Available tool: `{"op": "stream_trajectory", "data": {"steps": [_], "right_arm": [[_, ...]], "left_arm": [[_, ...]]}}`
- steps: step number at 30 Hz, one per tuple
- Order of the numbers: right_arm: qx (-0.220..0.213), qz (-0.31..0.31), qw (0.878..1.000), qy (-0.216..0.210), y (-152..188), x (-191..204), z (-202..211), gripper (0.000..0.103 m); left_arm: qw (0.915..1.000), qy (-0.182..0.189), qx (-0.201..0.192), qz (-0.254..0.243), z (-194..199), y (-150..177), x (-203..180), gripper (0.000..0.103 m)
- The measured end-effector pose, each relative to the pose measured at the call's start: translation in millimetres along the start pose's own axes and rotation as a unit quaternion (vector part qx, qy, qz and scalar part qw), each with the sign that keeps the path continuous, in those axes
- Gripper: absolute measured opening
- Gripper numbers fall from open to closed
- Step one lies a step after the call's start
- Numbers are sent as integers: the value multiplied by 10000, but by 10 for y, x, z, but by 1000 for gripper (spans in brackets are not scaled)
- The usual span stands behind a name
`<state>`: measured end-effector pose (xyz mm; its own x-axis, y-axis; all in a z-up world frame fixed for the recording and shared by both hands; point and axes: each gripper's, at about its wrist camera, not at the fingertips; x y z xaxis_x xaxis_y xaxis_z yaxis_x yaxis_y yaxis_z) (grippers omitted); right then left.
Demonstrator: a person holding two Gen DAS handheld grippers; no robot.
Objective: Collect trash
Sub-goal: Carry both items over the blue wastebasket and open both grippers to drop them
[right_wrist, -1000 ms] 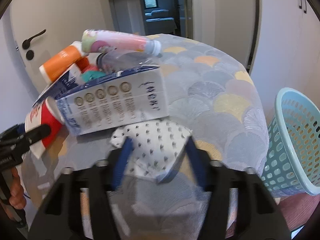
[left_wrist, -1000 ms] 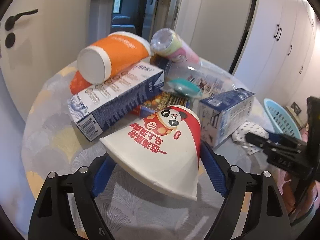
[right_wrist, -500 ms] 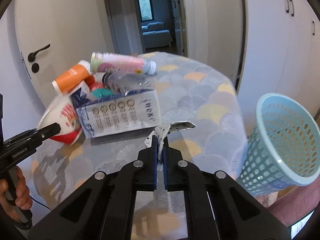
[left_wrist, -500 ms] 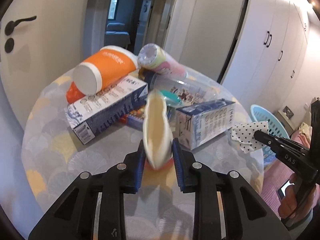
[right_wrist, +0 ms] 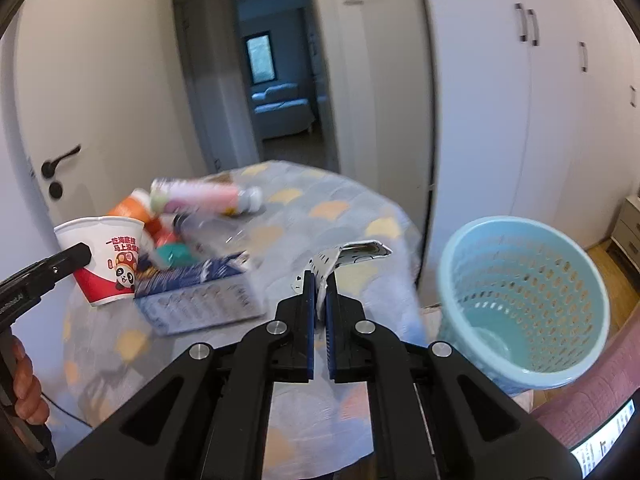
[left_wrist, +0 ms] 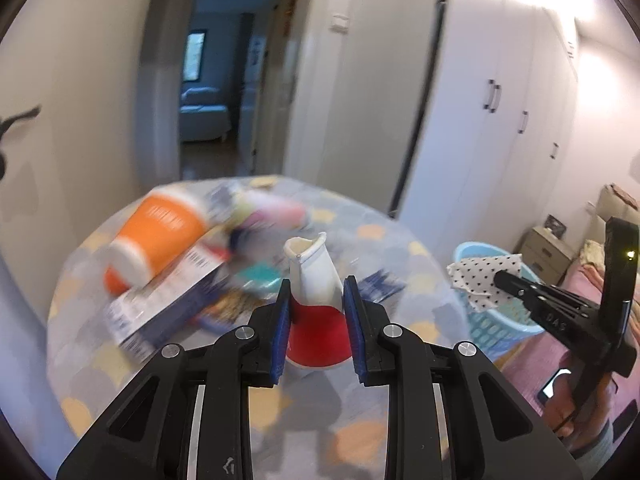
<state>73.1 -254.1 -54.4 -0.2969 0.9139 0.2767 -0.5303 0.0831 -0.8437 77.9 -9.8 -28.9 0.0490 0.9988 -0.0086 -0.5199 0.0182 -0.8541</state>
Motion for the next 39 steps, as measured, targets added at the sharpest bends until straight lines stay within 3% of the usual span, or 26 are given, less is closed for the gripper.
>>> {"op": "stream_trajectory", "data": {"steps": [7,16,26,31,35,39], "right_arm": [[-439,-275,9960,722,-147,-461,296,3],[-417,-1112,9776,1735,6,-1277,434,3],[-119,-1844,9642,1900,202,-1760,350,4],[46,-1898,9640,1861,267,-1763,289,5],[103,-1878,9643,1866,261,-1819,286,10],[71,-1895,9636,1883,235,-1809,324,21]], "left_arm": [[9956,692,-248,-589,-122,-319,-837,24],[9830,1603,235,-863,-789,-326,-1912,24],[9676,2201,911,-838,-1364,-180,-2657,24],[9642,2213,1126,-931,-1532,-81,-2889,26],[9655,2137,1096,-1011,-1501,-24,-2932,50],[9680,2141,958,-889,-1386,-51,-2775,65]]}}
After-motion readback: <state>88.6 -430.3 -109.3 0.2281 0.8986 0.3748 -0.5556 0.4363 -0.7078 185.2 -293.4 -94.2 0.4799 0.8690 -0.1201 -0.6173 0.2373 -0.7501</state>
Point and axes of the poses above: each gripper's, at about its wrist camera, not at the fingertips, and z roughly against the way its jaws point, x to its left, y to its underside, and after that the axes turned 15 degrees about -y, right-handed
